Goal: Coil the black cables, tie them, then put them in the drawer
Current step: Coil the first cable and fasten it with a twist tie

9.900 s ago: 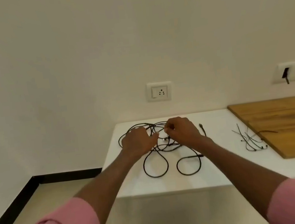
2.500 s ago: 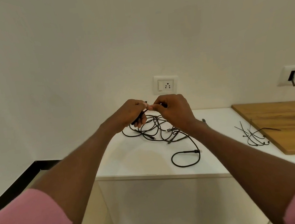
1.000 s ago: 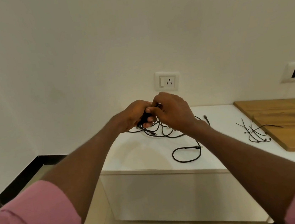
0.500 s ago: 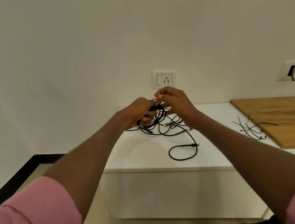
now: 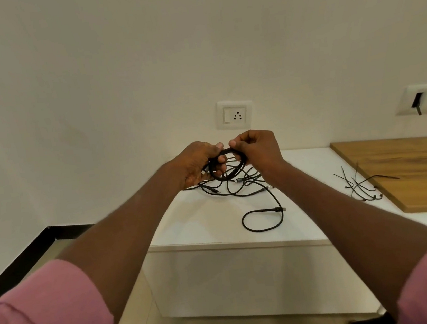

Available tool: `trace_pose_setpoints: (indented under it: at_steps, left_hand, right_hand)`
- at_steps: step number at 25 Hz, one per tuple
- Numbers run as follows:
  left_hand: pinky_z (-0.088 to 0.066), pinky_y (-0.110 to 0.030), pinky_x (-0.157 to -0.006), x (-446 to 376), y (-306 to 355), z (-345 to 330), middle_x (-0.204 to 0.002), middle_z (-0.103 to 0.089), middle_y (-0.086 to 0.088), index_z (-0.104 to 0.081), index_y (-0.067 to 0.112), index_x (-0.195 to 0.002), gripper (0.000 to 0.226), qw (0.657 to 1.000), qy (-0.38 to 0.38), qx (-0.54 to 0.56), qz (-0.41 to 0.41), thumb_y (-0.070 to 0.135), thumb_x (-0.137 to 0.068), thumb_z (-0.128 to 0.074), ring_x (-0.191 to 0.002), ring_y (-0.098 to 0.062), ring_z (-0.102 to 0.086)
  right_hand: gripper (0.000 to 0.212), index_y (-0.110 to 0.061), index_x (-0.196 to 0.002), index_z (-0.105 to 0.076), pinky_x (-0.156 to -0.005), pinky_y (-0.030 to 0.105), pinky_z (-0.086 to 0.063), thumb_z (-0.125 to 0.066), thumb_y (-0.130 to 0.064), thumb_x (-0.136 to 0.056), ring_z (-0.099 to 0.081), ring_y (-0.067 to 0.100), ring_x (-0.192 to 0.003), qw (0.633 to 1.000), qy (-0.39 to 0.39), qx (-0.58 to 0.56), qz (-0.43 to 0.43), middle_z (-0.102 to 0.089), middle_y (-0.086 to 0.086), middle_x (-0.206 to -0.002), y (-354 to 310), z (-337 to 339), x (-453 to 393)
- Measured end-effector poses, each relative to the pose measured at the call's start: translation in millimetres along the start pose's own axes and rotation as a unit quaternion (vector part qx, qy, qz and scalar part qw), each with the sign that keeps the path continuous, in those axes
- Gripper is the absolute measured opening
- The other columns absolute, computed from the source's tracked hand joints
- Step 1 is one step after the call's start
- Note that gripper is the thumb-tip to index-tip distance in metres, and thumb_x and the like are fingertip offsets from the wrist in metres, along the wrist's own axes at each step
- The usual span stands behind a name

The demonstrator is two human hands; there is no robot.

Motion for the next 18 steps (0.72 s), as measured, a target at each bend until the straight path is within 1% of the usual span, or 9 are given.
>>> trace_pose_setpoints:
  at_steps: [3,5,8,10,11,13,14,16,18]
  left_hand:
    - [-0.056,-0.032,-0.065,-3,-5,-6,-0.082,-0.069,-0.009,-0.065,0.005,-0.104,0.010,0.999,0.010,0.035,-0.002,0.013,-0.104,-0.059,-0.073,-0.021,-0.069]
    - [-0.057,-0.032,-0.064,-6,-7,-13,-0.084,-0.069,-0.011,-0.066,0.003,-0.103,0.008,0.999,0.024,0.040,-0.001,0.008,-0.102,-0.060,-0.070,-0.021,-0.069]
    - [-0.052,-0.031,-0.061,-8,-9,-27,-0.075,-0.063,-0.009,-0.061,0.006,-0.099,0.008,0.999,0.037,0.025,0.011,0.005,-0.103,-0.055,-0.059,-0.017,-0.057]
    - [-0.045,-0.030,-0.058,-8,-10,-38,-0.072,-0.058,-0.007,-0.058,0.009,-0.095,0.012,0.999,0.042,0.002,0.014,0.005,-0.103,-0.050,-0.054,-0.014,-0.046]
    - [-0.043,-0.030,-0.058,-8,-11,-44,-0.072,-0.057,-0.007,-0.057,0.010,-0.094,0.014,0.999,0.045,-0.010,0.012,0.004,-0.103,-0.049,-0.054,-0.013,-0.043]
    - [-0.041,-0.031,-0.058,-9,-11,-55,-0.072,-0.055,-0.007,-0.055,0.011,-0.091,0.016,0.999,0.043,-0.024,0.007,0.004,-0.103,-0.048,-0.054,-0.013,-0.041]
    - [-0.041,-0.031,-0.059,-9,-11,-61,-0.072,-0.054,-0.007,-0.055,0.011,-0.090,0.017,0.999,0.039,-0.025,0.005,0.004,-0.104,-0.048,-0.055,-0.013,-0.041]
    - [-0.041,-0.030,-0.058,-11,-14,-74,-0.072,-0.053,-0.008,-0.054,0.012,-0.089,0.018,0.999,0.027,-0.031,0.002,0.004,-0.105,-0.049,-0.055,-0.013,-0.041]
    - [-0.042,-0.030,-0.058,-16,-20,-85,-0.072,-0.054,-0.008,-0.054,0.012,-0.090,0.017,0.999,0.015,-0.048,0.004,0.005,-0.105,-0.051,-0.055,-0.013,-0.042]
  right_hand:
    - [0.010,-0.007,-0.086,-0.075,-0.058,0.026,-0.051,-0.080,-0.014,-0.089,-0.064,0.010,-0.056,0.999,0.028,0.000,-0.014,-0.072,0.004,-0.069,2,6,-1]
    - [0.009,-0.007,-0.085,-0.074,-0.060,0.030,-0.052,-0.079,-0.013,-0.089,-0.064,0.013,-0.058,0.999,0.027,-0.003,-0.019,-0.072,0.006,-0.069,4,13,-1]
    - [0.009,-0.007,-0.086,-0.073,-0.059,0.031,-0.052,-0.078,-0.013,-0.091,-0.065,0.016,-0.061,1.000,0.007,0.007,-0.024,-0.072,0.008,-0.071,9,23,1]
    - [0.018,-0.003,-0.093,-0.073,-0.060,0.030,-0.053,-0.075,-0.021,-0.094,-0.068,0.017,-0.065,0.999,-0.010,0.008,-0.049,-0.074,0.009,-0.077,13,34,1]
    - [0.021,-0.003,-0.094,-0.074,-0.060,0.029,-0.052,-0.073,-0.025,-0.096,-0.068,0.017,-0.067,0.998,-0.008,0.013,-0.068,-0.074,0.009,-0.079,17,42,1]
    - [0.019,-0.008,-0.090,-0.075,-0.058,0.029,-0.051,-0.071,-0.026,-0.096,-0.069,0.018,-0.068,0.993,0.039,0.039,-0.105,-0.074,0.007,-0.079,30,66,-2]
    - [0.017,-0.010,-0.085,-0.075,-0.061,0.030,-0.053,-0.072,-0.026,-0.093,-0.070,0.019,-0.070,0.988,0.070,0.071,-0.116,-0.075,0.006,-0.077,37,80,-3]
    - [0.016,-0.014,-0.078,-0.075,-0.071,0.037,-0.060,-0.073,-0.027,-0.085,-0.074,0.025,-0.074,0.964,0.114,0.205,-0.122,-0.076,0.004,-0.075,47,110,-3]
    - [0.012,-0.013,-0.081,-0.077,-0.071,0.033,-0.055,-0.071,-0.023,-0.083,-0.069,0.030,-0.077,0.906,0.131,0.382,-0.124,-0.076,0.008,-0.084,51,138,2]
Point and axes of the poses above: each hand's wrist, its own x-axis away from the middle knuckle, its own z-axis out of the back of the hand, y = z × x, the point moved 1 cm from there along -x, towards the middle knuckle
